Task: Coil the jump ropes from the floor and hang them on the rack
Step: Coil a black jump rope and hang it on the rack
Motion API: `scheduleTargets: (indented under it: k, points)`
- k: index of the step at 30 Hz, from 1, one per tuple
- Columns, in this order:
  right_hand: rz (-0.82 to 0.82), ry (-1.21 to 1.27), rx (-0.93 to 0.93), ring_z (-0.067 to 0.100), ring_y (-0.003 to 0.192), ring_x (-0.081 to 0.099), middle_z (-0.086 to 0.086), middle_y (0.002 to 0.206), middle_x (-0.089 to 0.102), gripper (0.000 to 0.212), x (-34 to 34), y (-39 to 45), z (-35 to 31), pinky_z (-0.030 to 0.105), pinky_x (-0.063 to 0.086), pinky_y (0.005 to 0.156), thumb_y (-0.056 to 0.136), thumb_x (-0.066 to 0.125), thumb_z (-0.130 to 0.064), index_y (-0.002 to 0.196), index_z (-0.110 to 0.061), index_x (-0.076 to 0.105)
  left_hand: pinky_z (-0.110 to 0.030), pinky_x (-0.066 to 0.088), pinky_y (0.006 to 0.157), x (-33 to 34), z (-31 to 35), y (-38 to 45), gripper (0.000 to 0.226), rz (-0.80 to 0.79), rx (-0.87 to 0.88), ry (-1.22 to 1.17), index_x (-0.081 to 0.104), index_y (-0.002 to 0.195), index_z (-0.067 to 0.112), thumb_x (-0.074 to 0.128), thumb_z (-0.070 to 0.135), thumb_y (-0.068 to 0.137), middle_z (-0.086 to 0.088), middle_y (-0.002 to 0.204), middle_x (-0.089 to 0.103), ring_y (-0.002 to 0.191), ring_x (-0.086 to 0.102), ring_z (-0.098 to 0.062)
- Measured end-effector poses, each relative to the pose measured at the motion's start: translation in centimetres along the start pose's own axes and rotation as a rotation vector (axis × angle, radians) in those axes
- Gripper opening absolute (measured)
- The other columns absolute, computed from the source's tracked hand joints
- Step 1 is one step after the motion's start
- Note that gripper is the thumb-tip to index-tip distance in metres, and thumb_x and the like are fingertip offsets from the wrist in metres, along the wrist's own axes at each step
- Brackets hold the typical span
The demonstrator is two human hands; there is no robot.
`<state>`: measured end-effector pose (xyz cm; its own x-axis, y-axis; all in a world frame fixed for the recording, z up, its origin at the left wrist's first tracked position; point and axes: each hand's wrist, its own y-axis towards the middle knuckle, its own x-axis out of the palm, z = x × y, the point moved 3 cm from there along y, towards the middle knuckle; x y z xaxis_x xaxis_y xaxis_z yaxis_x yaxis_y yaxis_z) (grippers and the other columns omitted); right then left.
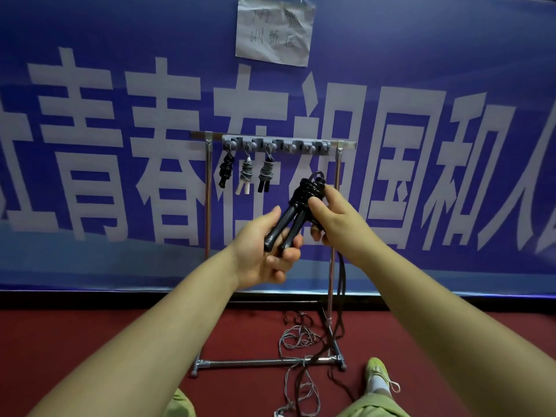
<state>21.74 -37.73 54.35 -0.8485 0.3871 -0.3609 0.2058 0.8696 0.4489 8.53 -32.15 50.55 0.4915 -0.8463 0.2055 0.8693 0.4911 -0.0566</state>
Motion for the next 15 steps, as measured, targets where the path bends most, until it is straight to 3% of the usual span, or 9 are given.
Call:
scheduleTargets:
  k: [2,4,8,11,15]
  points:
    - [0.027,0.016,-0.001,0.011,0.054,0.050,-0.004,0.073,0.064,0.020,-0.2,0.1,0.4,0.024,0.040,0.052,0.101,0.044,-0.029,0.118,-0.023,0.050,-0.024,0.027,0.049,0.0,0.2,0.0,0.064,0.086,0.034,0.094,0.060,0.083,0.016,0.019,0.063,0.095,0.003,0.055,0.045,0.041,0.024,-0.007]
    - [0.035,-0.011,-0.001,0.010,0.052,0.048,-0.001,0.070,0.065,0.022,-0.2,0.1,0.7,0.023,0.039,0.049,0.100,0.045,-0.029,0.119,-0.021,0.051,-0.024,0.026,0.050,0.0,0.4,-0.1,0.066,0.178,0.060,0.193,0.066,0.071,0.021,0.020,0.061,0.097,0.005,0.052,0.048,0.040,0.026,-0.007]
    - [0.072,-0.140,0.091,0.013,0.059,0.050,0.002,0.072,0.062,0.027,-0.2,-0.1,1.5,0.029,0.040,0.054,0.099,0.043,-0.039,0.121,-0.024,0.048,-0.025,0.027,0.049,0.3,0.6,0.0,0.064,0.350,0.048,0.338,0.058,0.074,0.014,0.022,0.063,0.095,0.002,0.051,0.050,0.037,0.029,-0.008]
    - [0.095,-0.154,0.202,0.013,0.053,0.042,0.000,0.064,0.051,0.035,-0.1,-0.2,1.9,0.029,0.034,0.051,0.099,0.038,-0.046,0.097,-0.016,0.055,-0.026,0.029,0.051,0.7,0.7,0.4,0.060,0.425,0.074,0.410,0.057,0.074,0.014,0.023,0.057,0.097,0.000,0.053,0.050,0.040,0.032,-0.010]
    - [0.047,-0.271,0.235,0.016,0.052,0.038,0.003,0.060,0.045,0.051,-0.3,-0.7,1.9,0.027,0.031,0.049,0.101,0.030,-0.048,0.071,-0.014,0.053,-0.030,0.036,0.061,0.6,1.0,0.6,0.052,0.531,0.137,0.712,0.058,0.079,0.016,0.025,0.050,0.099,0.000,0.063,0.052,0.062,0.045,-0.016]
